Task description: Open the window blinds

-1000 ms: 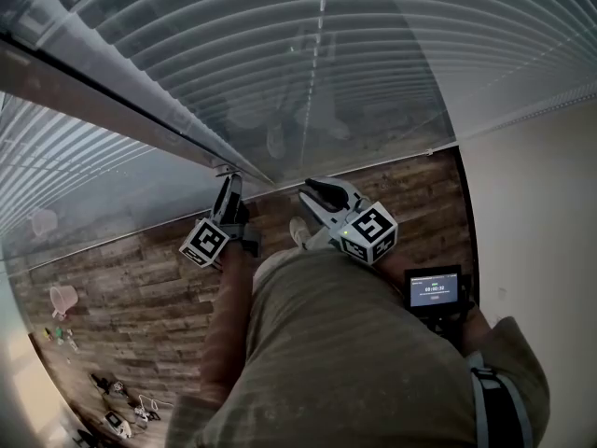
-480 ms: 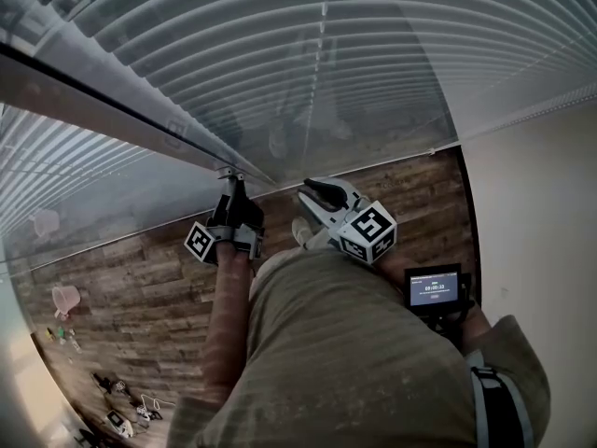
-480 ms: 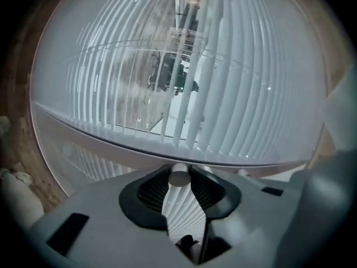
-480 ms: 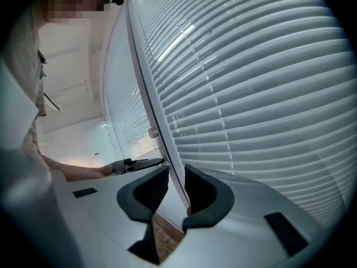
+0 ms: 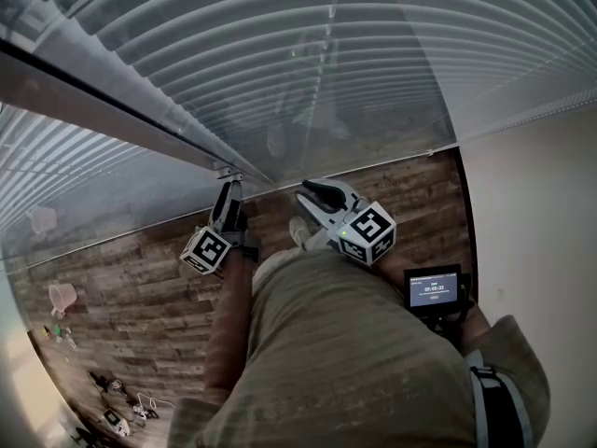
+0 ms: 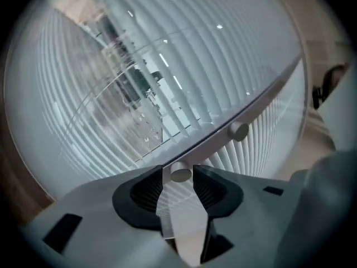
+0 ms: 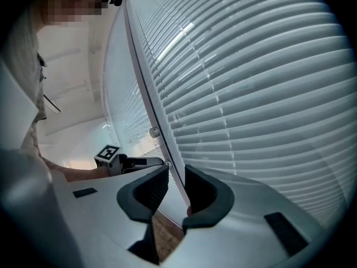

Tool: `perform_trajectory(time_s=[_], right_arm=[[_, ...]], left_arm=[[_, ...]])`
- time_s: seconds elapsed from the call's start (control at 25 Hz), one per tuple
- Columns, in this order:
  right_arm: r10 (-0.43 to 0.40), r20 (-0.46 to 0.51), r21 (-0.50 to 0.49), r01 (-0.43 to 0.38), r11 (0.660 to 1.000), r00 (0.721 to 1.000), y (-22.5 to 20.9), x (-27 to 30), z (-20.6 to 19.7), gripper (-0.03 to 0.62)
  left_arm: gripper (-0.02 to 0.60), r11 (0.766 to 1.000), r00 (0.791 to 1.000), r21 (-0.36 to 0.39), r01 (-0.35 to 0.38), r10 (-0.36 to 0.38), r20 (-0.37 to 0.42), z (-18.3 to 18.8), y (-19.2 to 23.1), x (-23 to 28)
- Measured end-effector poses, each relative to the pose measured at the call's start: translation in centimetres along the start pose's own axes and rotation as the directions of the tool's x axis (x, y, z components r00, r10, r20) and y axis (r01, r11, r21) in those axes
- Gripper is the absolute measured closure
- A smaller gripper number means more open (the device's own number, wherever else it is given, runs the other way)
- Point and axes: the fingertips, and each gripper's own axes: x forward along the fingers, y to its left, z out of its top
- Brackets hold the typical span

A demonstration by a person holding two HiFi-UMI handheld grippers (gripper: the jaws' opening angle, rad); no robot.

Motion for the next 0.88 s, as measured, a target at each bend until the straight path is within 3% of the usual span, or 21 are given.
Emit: perform_trajectory(time_s=[0.08,0.16,0.32,0.44,0.52,0.64,0.76,0.88], right_arm=[[-0.002,-0.001,0.003,0.002,1.000,1.000,-0.1,0.1,0.2,0.497],[-0.001,-0.003,0.002,0.001,1.000,1.000,0.0,0.2,0.4,0.497],[0.000,0.000,0.001,0.000,1.000,1.000,0.1,0.2,0.4,0.497],[-0.006,0.004,0.003,0.006,1.000,1.000,-0.2,-0.1,0.2,0.497],[-0.012,0.008,0.005,0.012,1.000,1.000,-0.5,-0.3,0.1,0.497],[-0.019,0.015,0.004,0.019,1.000,1.000,-0.8,-0.4,0.3,0.497],[-0.019,0.017,-0.001,0.019,1.000,1.000,-0.7,-0.4,0.5,0.497],[-0.014,0.019,-0.009,0.014,1.000,1.000,-0.4,-0.2,0.7,0.497]], left_arm=[[0.417,0.985,0.998,0.167,-0.050,0.056,-0.033,0.2,-0.4,0.1],[0.417,0.955,0.992,0.282,-0.087,0.110,-0.067,0.2,-0.9,0.5],[0.427,0.914,0.974,0.372,-0.161,0.208,-0.089,-0.1,-0.5,0.9],[0.446,0.941,0.978,0.302,-0.154,0.189,-0.091,-0.2,0.1,0.9],[0.446,0.971,0.986,0.206,-0.123,0.143,-0.083,-0.2,0.3,0.8],[0.446,0.996,0.995,0.061,-0.067,0.072,-0.069,-0.1,0.2,0.8],[0.446,0.997,0.999,-0.076,-0.011,0.007,-0.049,0.0,0.0,0.7],[0.446,0.982,0.998,-0.183,0.048,-0.053,-0.021,0.1,0.0,0.4]])
